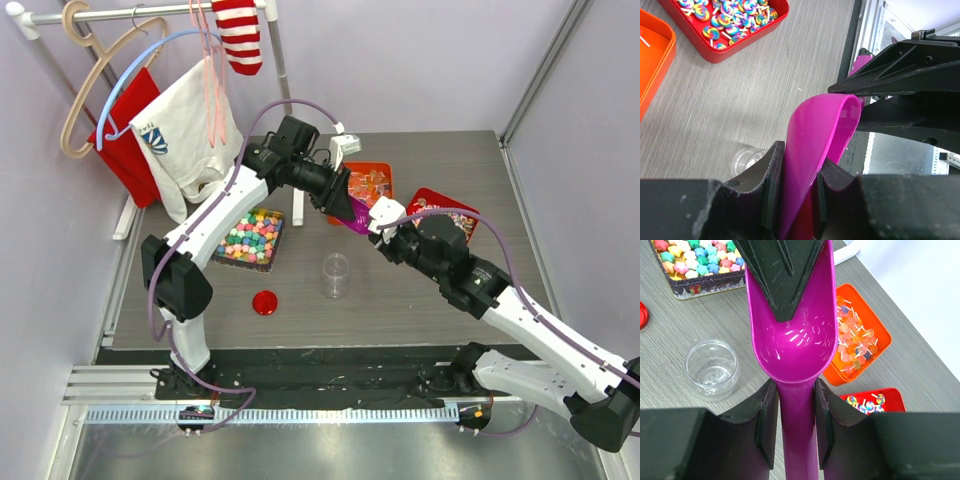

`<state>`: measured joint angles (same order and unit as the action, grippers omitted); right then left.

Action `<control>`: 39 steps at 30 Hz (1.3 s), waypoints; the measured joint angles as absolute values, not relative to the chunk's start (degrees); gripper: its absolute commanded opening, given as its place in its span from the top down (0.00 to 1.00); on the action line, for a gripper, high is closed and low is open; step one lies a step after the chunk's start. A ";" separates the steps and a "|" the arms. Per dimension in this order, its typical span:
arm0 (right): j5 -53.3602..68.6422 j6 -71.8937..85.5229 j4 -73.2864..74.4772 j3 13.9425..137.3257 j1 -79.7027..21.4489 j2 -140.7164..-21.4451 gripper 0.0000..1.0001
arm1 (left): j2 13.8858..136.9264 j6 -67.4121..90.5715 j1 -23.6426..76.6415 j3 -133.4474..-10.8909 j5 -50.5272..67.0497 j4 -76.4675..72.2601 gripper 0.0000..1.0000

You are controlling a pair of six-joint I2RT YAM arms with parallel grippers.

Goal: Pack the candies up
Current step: Pick up the spatula from the center of the board.

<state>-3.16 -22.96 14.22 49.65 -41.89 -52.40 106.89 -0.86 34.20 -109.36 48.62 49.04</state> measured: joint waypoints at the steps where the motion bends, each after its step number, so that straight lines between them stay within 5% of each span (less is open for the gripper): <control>1: -3.22 -22.96 14.11 49.63 -41.89 -52.53 0.78 | 106.89 -0.86 34.17 -109.36 48.49 49.04 1.00; 10: -3.22 -23.38 13.76 49.58 -41.87 -52.66 0.99 | 106.89 -0.86 34.09 -109.36 48.40 48.90 0.93; 14: -3.18 -23.38 13.76 49.58 -41.87 -52.66 0.99 | 106.89 -0.86 34.09 -109.36 48.40 48.90 0.77; 26: -2.28 -22.90 15.49 50.09 -41.50 -52.64 0.99 | 107.72 -0.58 34.11 -109.34 48.88 49.04 0.68; 33: -1.96 -22.06 15.05 51.09 -41.52 -52.62 0.99 | 107.94 -0.43 34.44 -109.23 48.42 48.82 0.38; 39: -2.37 -22.11 13.98 50.48 -41.52 -52.40 0.99 | 107.92 -0.43 34.44 -109.21 47.53 48.66 0.32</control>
<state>-2.37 -22.11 13.98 50.48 -41.52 -52.40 107.92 -0.43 34.44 -109.21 47.53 48.66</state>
